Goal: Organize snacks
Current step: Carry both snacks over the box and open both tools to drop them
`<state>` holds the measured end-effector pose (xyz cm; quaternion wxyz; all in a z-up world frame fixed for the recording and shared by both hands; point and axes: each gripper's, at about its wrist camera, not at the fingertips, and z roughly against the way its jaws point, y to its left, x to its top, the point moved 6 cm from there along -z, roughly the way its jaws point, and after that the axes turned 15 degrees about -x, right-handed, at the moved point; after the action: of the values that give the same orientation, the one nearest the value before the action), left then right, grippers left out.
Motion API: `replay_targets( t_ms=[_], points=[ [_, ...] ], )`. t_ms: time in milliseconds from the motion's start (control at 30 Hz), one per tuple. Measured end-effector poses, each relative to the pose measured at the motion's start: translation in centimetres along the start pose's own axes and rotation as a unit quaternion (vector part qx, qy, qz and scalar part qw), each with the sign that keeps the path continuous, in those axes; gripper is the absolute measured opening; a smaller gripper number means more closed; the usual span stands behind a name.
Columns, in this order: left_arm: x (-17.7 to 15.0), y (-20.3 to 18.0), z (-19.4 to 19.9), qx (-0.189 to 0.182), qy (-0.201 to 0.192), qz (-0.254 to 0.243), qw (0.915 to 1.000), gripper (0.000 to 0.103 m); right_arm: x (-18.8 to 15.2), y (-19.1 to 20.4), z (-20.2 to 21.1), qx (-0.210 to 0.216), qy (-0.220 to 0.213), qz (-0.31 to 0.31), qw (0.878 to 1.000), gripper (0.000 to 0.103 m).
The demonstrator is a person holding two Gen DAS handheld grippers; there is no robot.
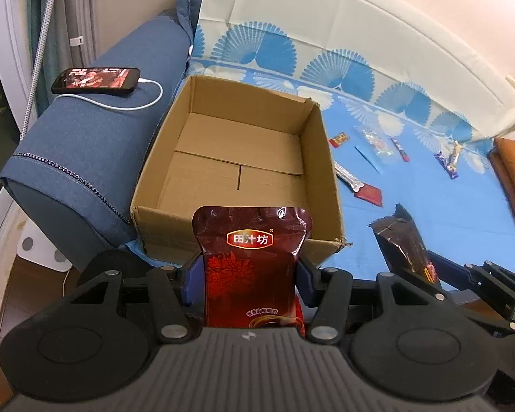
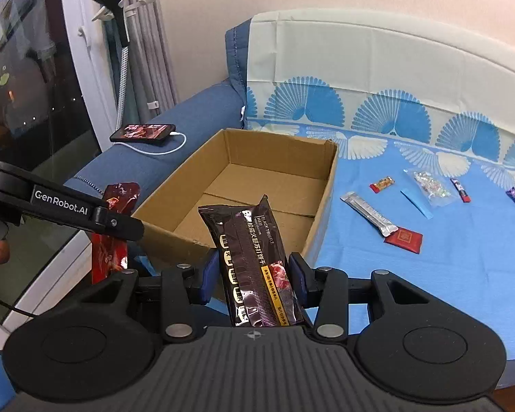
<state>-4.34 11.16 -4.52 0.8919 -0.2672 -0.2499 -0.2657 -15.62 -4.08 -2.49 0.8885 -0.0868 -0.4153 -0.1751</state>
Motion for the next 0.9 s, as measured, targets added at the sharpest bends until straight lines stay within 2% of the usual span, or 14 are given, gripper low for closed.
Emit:
replay_targets(
  t_ms=[300,900],
  points=[
    [-0.2,0.6,1.1,-0.005,-0.015,0.005,0.9999,0.060,0.2,1.0,0.3,-0.007,-0.008,0.021,1.000,0.046],
    [0.7,1.7,-0.4,-0.008,-0.001,0.020,0.9998,0.060,0.5,1.6,-1.6,-0.014,0.022,0.030,0.999,0.046]
  ],
)
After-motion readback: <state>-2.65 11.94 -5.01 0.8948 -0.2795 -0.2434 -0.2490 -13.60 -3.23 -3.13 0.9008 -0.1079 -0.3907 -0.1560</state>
